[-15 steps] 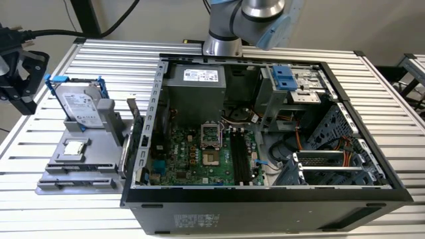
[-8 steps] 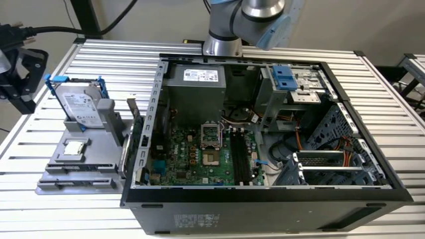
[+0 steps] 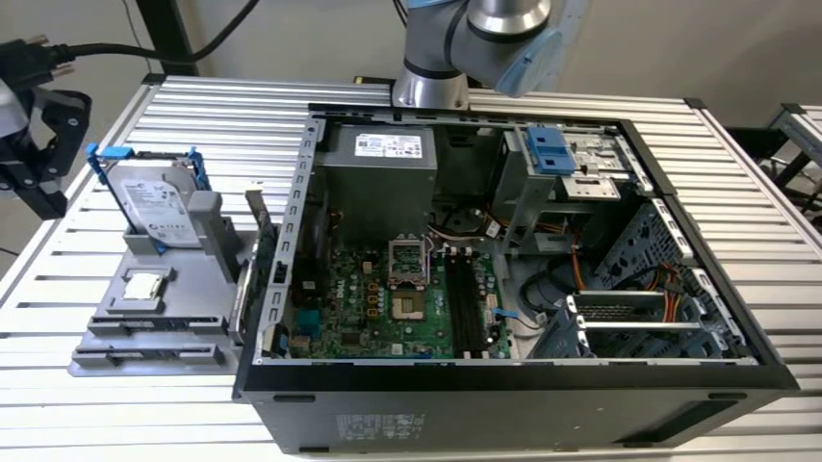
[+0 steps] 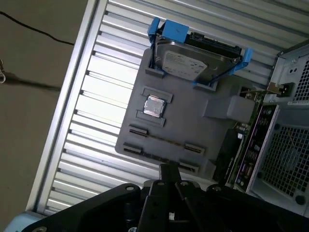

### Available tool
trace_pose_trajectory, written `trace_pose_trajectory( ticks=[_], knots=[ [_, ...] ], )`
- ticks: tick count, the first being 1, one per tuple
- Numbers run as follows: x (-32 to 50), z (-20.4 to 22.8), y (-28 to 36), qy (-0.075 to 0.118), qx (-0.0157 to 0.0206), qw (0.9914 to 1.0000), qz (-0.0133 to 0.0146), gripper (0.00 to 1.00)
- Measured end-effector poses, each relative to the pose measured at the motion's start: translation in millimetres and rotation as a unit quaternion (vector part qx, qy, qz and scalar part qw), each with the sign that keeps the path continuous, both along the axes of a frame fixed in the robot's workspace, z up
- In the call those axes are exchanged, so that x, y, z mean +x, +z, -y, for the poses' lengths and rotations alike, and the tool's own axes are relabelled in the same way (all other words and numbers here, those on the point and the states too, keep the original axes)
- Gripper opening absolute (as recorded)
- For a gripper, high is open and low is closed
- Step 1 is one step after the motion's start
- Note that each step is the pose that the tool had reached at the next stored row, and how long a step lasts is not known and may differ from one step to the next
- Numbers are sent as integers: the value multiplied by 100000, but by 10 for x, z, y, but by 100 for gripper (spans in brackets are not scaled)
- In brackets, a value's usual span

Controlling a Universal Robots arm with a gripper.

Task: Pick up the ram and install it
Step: 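Pick up the ram and move it above insertion slot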

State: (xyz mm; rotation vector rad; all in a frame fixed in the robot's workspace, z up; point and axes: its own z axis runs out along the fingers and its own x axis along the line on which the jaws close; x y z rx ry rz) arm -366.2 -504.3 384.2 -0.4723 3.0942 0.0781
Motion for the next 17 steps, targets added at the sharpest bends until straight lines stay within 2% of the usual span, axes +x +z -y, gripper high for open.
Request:
trace_pose_trajectory(
  ticks=[7,17],
  knots=[
    [0,0,5,2429,-9,99970,-9,0],
    [0,0,4,5385,-6,99855,-6,0]
  ],
)
